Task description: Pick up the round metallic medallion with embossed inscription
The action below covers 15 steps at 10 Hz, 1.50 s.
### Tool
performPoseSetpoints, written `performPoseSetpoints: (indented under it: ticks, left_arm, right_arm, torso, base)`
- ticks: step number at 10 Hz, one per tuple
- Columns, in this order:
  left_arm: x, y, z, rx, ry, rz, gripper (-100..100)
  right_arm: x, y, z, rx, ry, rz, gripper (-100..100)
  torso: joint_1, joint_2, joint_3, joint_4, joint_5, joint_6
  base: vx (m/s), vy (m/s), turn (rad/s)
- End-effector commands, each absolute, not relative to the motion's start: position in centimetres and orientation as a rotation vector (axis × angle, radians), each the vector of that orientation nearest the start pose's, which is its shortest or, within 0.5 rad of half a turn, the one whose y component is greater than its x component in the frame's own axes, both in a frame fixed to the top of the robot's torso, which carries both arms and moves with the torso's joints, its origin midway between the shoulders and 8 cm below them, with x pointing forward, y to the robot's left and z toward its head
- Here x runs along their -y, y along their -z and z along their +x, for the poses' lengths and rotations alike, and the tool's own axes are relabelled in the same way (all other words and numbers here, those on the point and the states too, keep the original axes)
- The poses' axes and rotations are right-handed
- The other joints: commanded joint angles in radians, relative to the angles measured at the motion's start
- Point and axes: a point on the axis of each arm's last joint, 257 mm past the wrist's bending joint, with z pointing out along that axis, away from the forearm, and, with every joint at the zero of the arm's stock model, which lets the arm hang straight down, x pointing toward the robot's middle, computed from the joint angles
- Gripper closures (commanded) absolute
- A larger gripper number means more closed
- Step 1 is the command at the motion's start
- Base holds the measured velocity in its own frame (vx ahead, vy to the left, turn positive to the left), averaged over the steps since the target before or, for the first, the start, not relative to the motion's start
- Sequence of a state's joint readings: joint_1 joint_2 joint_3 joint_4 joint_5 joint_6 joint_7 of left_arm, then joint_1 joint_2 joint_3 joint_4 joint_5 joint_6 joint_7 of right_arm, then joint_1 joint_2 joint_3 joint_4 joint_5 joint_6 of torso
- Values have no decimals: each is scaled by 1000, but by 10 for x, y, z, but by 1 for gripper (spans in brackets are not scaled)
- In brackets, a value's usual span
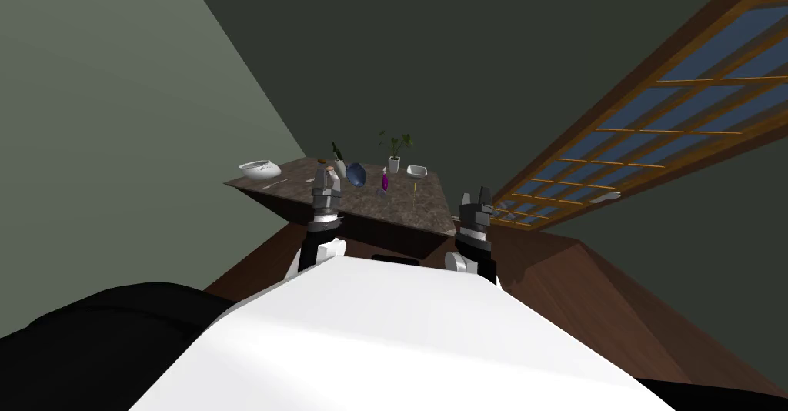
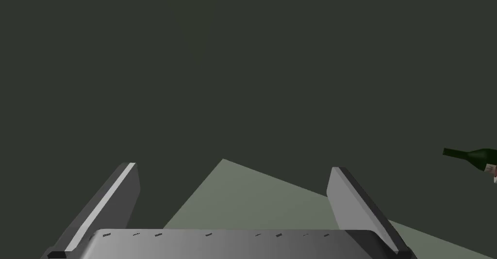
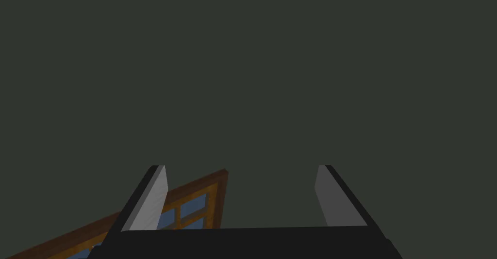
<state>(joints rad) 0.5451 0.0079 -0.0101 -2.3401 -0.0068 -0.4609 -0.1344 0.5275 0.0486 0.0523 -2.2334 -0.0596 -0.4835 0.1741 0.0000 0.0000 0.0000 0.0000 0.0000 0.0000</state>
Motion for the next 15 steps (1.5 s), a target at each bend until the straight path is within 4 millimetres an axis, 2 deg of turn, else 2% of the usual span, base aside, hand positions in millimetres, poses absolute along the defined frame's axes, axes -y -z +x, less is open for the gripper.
performPoseSetpoints:
  ticks: [1, 5, 8, 9, 10, 11, 12, 13, 14, 15]
  left_arm:
    - [-276, -29, 344, -705, 1175, -588, -100]
    - [-279, -24, 373, -789, 1196, -570, -100]
    - [-293, -11, 406, -871, 1192, -598, -100]
    - [-291, -14, 408, -869, 1195, -593, -100]
    - [-298, -10, 422, -899, 1189, -611, -100]
    - [-298, -10, 422, -899, 1189, -611, -100]
    - [-306, -5, 436, -927, 1181, -630, -100]
    - [-307, -5, 437, -930, 1179, -634, -100]
    - [-316, 0, 452, -958, 1168, -658, -100]
    - [-317, 2, 453, -962, 1165, -663, -100]
  right_arm:
    - [279, 9, 354, -647, -1200, 739, 0]
    - [279, 9, 354, -647, -1200, 739, 0]
    - [278, 9, 354, -647, -1200, 739, 0]
    - [278, 9, 354, -647, -1200, 739, 0]
    - [279, 9, 354, -647, -1200, 739, 0]
    - [279, 9, 354, -647, -1200, 739, 0]
    - [279, 9, 354, -647, -1200, 739, 0]
    - [279, 9, 354, -647, -1200, 739, 0]
    - [279, 9, 354, -647, -1200, 739, 0]
    - [279, 9, 354, -647, -1200, 739, 0]
  torso:
    - [0, 0, 0, 0, 0, 0]
    - [1, 8, 5, 2, 0, 0]
    - [0, 10, 6, 2, 0, 0]
    - [1, 11, 6, 2, 0, 0]
    - [1, 8, 5, 2, 0, 0]
    - [0, 7, 4, 2, 0, 0]
    - [0, 5, 3, 1, 0, 0]
    - [0, 4, 3, 1, 0, 0]
    - [1, 4, 2, 1, 0, 0]
    - [0, 5, 3, 1, 0, 0]
  base:
    - [-50, 6, -72]
    - [-127, 5, -87]
    - [-166, -9, -166]
    - [-108, 0, -48]
    - [-93, -20, -114]
    - [-67, -11, -67]
    - [-71, -10, -136]
    - [-65, -5, -86]
    - [-85, -15, -170]
    - [-75, -4, -75]
